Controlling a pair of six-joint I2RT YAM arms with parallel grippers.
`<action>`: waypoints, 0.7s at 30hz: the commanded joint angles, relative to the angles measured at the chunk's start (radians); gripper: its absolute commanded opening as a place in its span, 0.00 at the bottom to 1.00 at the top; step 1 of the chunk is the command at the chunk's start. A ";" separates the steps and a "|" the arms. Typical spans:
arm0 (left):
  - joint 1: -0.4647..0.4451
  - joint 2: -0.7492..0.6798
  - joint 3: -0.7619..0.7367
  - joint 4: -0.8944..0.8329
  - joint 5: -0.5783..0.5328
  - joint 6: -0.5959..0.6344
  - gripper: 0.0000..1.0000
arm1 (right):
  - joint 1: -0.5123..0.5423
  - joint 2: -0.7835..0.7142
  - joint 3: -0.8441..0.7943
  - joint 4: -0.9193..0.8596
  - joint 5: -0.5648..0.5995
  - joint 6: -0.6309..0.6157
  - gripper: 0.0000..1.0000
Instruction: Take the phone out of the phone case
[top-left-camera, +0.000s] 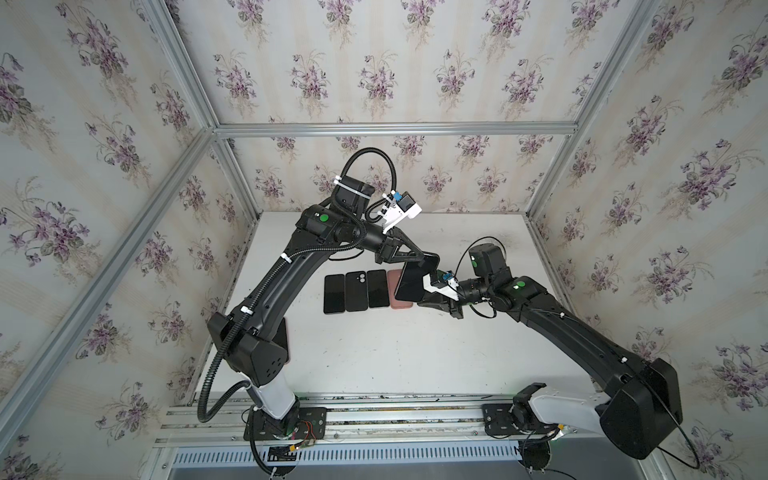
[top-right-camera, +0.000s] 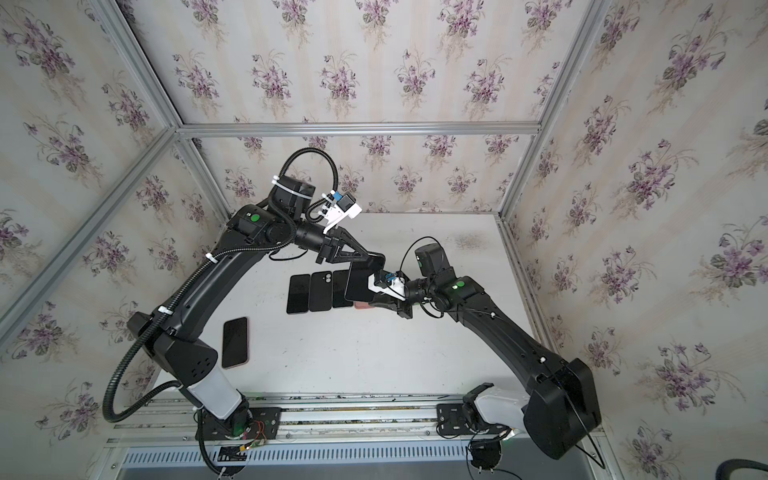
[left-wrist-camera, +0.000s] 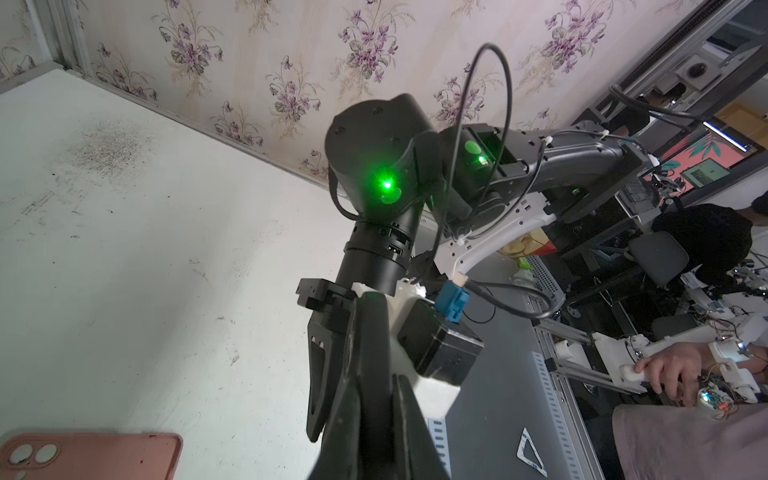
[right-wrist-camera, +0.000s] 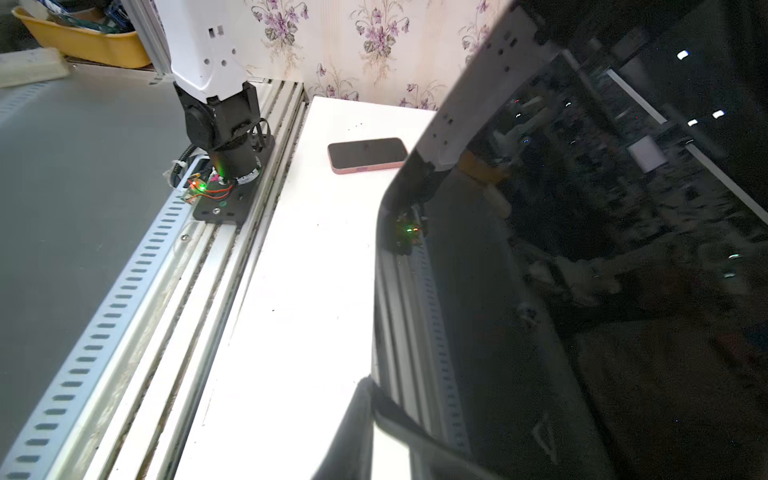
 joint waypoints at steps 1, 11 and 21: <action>-0.006 0.004 -0.009 0.006 0.157 -0.123 0.00 | 0.001 -0.024 -0.023 0.301 0.082 0.076 0.25; 0.023 0.003 -0.028 0.093 0.171 -0.230 0.00 | 0.001 -0.110 -0.119 0.330 0.153 0.136 0.33; 0.048 0.004 -0.049 0.215 0.222 -0.378 0.00 | 0.001 -0.180 -0.192 0.275 0.217 0.106 0.34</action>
